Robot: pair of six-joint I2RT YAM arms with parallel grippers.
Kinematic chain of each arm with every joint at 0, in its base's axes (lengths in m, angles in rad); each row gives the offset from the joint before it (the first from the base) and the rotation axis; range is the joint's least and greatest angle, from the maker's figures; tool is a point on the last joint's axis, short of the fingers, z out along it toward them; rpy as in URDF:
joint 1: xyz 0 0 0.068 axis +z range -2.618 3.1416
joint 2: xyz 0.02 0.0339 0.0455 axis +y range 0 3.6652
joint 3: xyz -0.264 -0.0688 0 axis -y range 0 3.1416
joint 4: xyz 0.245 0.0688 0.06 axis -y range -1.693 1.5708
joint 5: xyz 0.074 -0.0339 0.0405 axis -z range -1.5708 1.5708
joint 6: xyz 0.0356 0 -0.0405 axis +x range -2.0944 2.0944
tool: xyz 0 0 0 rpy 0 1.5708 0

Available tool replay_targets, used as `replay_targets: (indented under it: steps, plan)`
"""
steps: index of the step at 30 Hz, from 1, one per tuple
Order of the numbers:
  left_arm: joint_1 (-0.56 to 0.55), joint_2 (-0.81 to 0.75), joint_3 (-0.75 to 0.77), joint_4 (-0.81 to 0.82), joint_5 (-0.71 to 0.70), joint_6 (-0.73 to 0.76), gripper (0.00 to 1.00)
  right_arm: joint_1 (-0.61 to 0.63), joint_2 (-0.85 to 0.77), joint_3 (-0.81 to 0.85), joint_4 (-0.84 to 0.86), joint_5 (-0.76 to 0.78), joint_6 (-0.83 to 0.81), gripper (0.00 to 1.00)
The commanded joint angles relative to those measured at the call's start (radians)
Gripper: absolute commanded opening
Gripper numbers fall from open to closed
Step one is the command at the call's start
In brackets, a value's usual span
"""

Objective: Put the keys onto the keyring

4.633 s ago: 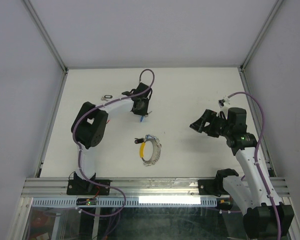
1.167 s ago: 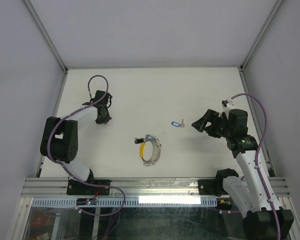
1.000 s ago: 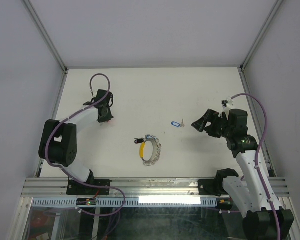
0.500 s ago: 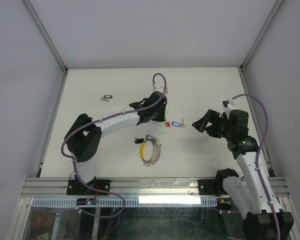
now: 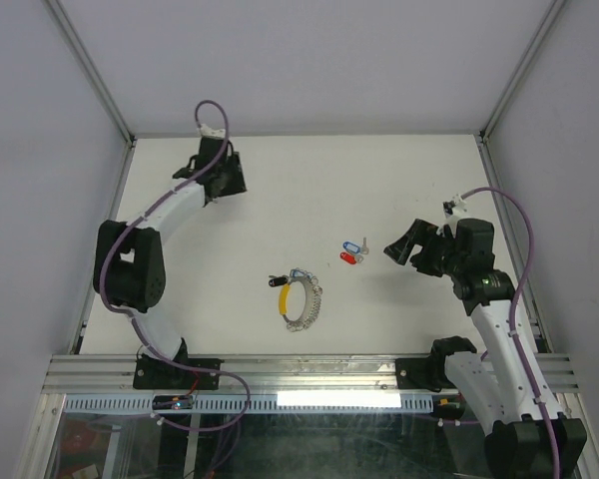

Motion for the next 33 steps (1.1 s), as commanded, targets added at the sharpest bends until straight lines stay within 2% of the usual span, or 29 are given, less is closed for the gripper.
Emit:
replay_targets:
  steps: [1, 5, 8, 13, 26, 33]
  plan:
    - [0.174, 0.004, 0.085, -0.065, 0.047, 0.169, 0.45, -0.006, 0.011, 0.021, 0.053, -0.009, -0.013, 0.86]
    - [0.286, 0.070, 0.137, -0.077, 0.143, 0.256, 0.52, -0.006, 0.022, 0.022, 0.062, -0.018, -0.011, 0.85]
    - [0.322, 0.130, 0.190, -0.084, 0.198, 0.327, 0.56, -0.006, 0.029, 0.025, 0.066, -0.021, -0.014, 0.86]
    - [0.368, 0.262, 0.316, -0.122, 0.339, 0.403, 0.58, -0.007, 0.038, 0.034, 0.058, -0.026, -0.021, 0.86]
    - [0.412, 0.391, 0.417, -0.162, 0.327, 0.494, 0.52, -0.006, 0.056, 0.057, 0.050, -0.037, -0.022, 0.86]
    - [0.432, 0.446, 0.443, -0.162, 0.422, 0.487, 0.45, -0.006, 0.057, 0.064, 0.045, -0.041, -0.023, 0.86]
